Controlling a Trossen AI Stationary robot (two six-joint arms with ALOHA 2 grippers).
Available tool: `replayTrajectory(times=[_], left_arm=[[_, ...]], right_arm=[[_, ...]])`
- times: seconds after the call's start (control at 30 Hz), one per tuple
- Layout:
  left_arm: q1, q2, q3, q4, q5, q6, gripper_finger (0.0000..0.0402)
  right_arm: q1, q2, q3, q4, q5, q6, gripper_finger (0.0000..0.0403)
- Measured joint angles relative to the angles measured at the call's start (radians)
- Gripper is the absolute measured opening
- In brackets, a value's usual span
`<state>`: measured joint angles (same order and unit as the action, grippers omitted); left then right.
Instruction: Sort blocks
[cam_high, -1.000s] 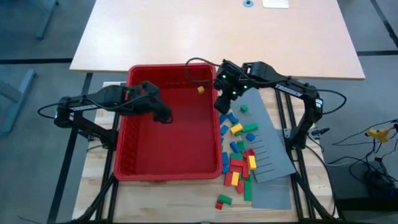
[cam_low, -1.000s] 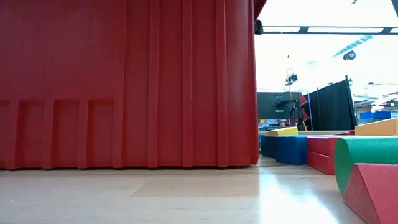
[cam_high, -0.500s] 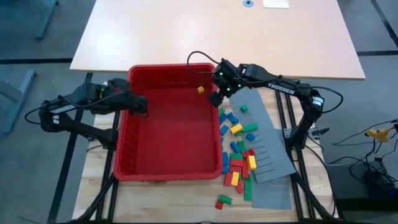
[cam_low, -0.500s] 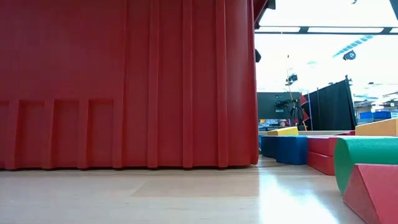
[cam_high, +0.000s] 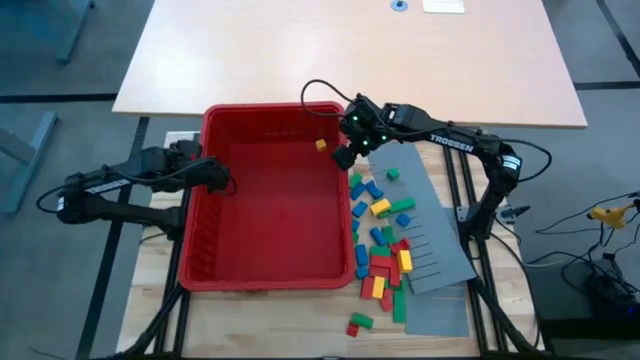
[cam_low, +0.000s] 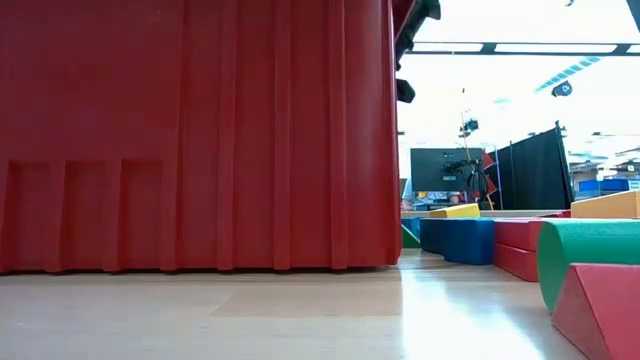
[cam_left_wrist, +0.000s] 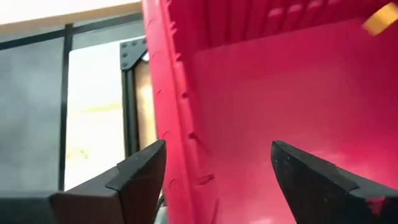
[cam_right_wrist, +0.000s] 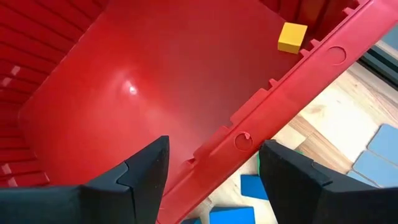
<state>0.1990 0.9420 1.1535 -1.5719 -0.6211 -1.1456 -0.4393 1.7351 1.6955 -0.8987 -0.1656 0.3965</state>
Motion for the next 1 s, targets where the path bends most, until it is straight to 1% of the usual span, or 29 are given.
replayTrajectory(times=[0.17,0.33,0.47,0.77,1.0], left_arm=[[0.020,-0.035,-0.077,0.000,0.010,-0.026,0.0271],[0.022,-0.039,-0.106,0.001,0.012,-0.029,0.0271],[0.033,-0.035,-0.136,0.001,0.016,-0.027,0.0271],[0.045,-0.037,-0.257,0.000,0.121,-0.036,0.0271],[0.045,-0.038,-0.287,0.009,0.155,-0.044,0.0271]], right_arm=[[0.000,0.000,0.000,0.024,-0.010,0.014,0.0218],[0.000,0.001,0.000,0.086,-0.031,0.042,0.0222],[0.000,0.015,0.000,0.098,-0.050,0.049,0.0224],[0.000,0.069,0.003,0.112,-0.104,0.048,0.0205],[0.000,0.067,0.001,0.119,-0.108,0.014,0.0186]])
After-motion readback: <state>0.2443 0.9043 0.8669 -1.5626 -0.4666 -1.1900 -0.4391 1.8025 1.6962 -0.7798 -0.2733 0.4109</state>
